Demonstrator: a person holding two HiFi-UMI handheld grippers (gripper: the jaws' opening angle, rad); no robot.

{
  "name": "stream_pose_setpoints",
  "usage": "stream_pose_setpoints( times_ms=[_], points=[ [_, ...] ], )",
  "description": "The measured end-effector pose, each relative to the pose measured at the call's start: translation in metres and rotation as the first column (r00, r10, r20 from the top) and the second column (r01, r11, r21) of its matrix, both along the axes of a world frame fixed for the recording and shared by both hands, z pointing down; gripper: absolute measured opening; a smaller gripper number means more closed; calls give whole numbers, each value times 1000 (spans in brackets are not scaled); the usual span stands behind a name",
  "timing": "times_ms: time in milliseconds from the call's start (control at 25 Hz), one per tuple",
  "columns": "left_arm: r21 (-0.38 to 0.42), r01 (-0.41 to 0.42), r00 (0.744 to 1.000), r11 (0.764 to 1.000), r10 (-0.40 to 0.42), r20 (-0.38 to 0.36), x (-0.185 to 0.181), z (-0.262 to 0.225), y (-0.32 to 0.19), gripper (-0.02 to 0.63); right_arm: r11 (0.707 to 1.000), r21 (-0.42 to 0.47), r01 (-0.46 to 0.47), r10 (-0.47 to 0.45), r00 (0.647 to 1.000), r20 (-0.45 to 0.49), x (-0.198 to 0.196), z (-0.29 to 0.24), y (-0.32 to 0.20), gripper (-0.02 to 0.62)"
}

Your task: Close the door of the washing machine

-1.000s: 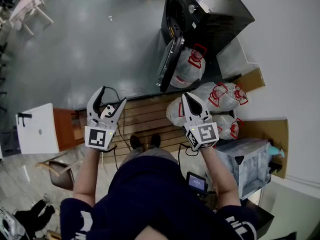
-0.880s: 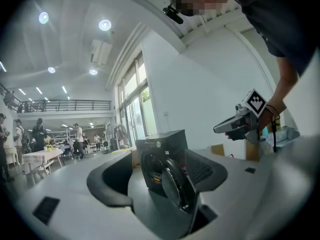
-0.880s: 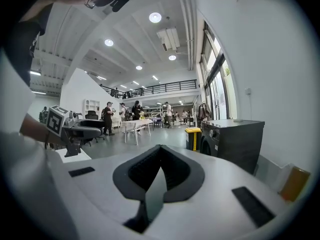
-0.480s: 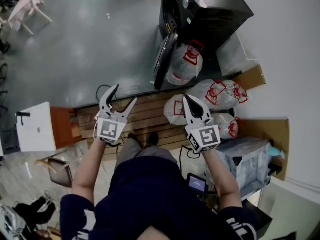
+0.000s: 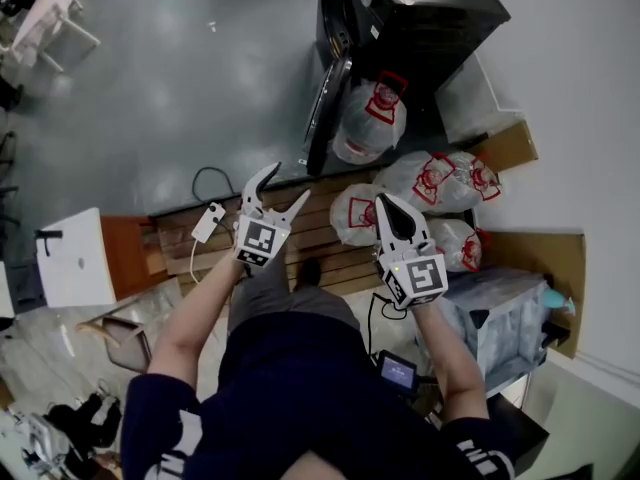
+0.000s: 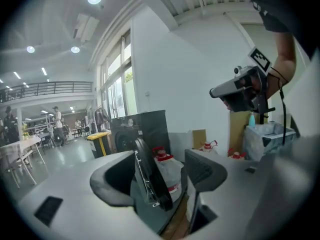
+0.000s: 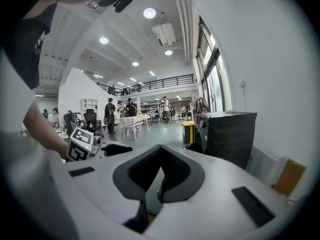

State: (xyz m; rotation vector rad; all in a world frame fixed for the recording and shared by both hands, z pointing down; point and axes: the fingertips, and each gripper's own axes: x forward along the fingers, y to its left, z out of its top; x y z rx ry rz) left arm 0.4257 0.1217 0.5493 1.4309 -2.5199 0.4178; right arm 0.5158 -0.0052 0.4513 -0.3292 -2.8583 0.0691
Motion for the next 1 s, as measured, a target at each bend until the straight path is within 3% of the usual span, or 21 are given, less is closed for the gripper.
stream_pose_setpoints(
  times_ms=[280, 480, 680, 880, 1000],
  points=[
    [-50, -75, 996, 996, 73, -42, -22, 51, -30, 325, 997, -1, -71, 71, 996, -51, -17, 19, -5, 20],
    [-93, -172, 984, 981, 166, -66, -47, 84, -45, 325, 991, -3, -135, 134, 990, -53, -52, 28, 2, 20],
    [-106, -267, 961, 958, 256, -103, -74, 111, -54, 324, 964, 42, -263, 267, 957, -111, -93, 41, 6, 20],
    [-111, -341, 932, 934, 319, -174, -72, 127, -55, 324, 928, 87, -363, 372, 916, -151, -113, 34, 21, 20],
    [-121, -347, 928, 930, 323, -186, -71, 135, -62, 323, 912, 107, -396, 409, 897, -165, -117, 26, 26, 20]
  ],
)
